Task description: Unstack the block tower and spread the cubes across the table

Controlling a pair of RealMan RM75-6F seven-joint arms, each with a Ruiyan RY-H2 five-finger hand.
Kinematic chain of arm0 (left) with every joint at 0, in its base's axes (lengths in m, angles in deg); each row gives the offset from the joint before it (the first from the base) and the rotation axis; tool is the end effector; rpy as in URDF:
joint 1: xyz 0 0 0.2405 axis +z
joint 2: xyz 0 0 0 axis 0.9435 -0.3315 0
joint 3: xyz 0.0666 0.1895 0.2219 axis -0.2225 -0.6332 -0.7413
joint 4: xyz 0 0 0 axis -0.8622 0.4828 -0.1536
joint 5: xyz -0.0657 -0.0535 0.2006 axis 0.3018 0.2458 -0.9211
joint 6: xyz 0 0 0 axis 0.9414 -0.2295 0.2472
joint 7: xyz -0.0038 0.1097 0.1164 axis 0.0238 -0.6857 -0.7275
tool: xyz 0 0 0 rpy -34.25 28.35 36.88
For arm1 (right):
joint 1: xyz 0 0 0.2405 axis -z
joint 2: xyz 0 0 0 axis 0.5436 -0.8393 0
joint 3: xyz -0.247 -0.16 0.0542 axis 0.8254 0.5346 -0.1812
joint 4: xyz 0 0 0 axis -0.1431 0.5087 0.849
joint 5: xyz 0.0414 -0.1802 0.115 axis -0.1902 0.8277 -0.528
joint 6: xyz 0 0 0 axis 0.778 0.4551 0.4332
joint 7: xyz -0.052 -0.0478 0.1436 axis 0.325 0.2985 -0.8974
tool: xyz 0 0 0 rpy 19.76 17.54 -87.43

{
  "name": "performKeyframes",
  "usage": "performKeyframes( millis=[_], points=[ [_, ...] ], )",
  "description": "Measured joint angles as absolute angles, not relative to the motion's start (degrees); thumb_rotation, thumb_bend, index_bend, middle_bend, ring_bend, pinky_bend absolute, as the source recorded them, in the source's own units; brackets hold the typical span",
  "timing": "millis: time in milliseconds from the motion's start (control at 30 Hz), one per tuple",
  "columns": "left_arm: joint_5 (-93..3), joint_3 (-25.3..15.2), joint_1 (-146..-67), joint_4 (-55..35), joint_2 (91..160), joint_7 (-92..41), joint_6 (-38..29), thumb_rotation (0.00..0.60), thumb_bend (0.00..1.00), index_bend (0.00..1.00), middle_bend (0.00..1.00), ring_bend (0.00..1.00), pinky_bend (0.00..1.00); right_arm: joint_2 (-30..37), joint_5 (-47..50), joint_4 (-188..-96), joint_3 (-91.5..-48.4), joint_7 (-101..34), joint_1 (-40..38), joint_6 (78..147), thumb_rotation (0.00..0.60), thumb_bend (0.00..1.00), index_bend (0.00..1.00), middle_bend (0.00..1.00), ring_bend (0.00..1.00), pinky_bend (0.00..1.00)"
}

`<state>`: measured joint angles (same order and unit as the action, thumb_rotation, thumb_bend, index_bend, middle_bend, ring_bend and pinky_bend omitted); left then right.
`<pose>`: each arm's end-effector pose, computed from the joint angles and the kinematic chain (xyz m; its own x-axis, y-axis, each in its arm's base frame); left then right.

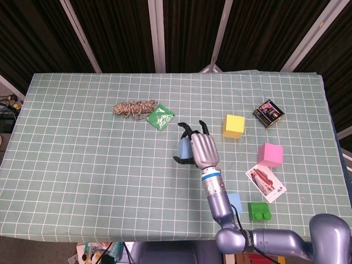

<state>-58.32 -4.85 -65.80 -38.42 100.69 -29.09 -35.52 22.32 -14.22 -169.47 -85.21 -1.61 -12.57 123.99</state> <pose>-0.3678 0.1518 0.2415 0.4371 -0.1720 0.8828 0.8706 0.3274 -0.3673 -0.0545 -0.3691 -0.0270 -0.0531 -0.1793 0.9824 -0.9845 -0.1554 -0.0816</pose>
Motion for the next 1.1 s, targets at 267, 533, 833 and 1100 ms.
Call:
performKeyframes(
  millis=[267,533,833,1100],
  points=[
    [-58.1,-4.7,-65.9,-38.3,100.4,-28.3,-35.2,0.600,0.19,0.18,0.00,0.00,0.08,29.5,-13.6,-170.2,-81.6,-1.7,-14.2,124.9,0.600,0.17,0.22,0.52,0.43,0.00],
    [-58.1,-4.6,-65.8,-38.2,100.2,-27.9,-35.3,0.600,0.19,0.18,0.00,0.00,0.08,36.8,-10.7,-163.4,-77.3,-3.5,-14.7,124.2,0.600,0.17,0.22,0.52,0.42,0.00],
    [-57.9,-4.6,-65.8,-38.2,99.6,-26.4,-34.8,0.600,0.19,0.18,0.00,0.00,0.08,41.1,-5.1,-157.3,-75.9,-8.5,-14.5,122.3,0.600,0.17,0.18,0.28,0.15,0.00],
    [-57.7,-4.4,-65.6,-38.2,99.4,-25.9,-34.8,0.600,0.19,0.18,0.00,0.00,0.08,40.4,-1.7,-156.5,-76.5,-11.0,-13.2,121.3,0.600,0.17,0.11,0.09,0.00,0.00]
  ],
)
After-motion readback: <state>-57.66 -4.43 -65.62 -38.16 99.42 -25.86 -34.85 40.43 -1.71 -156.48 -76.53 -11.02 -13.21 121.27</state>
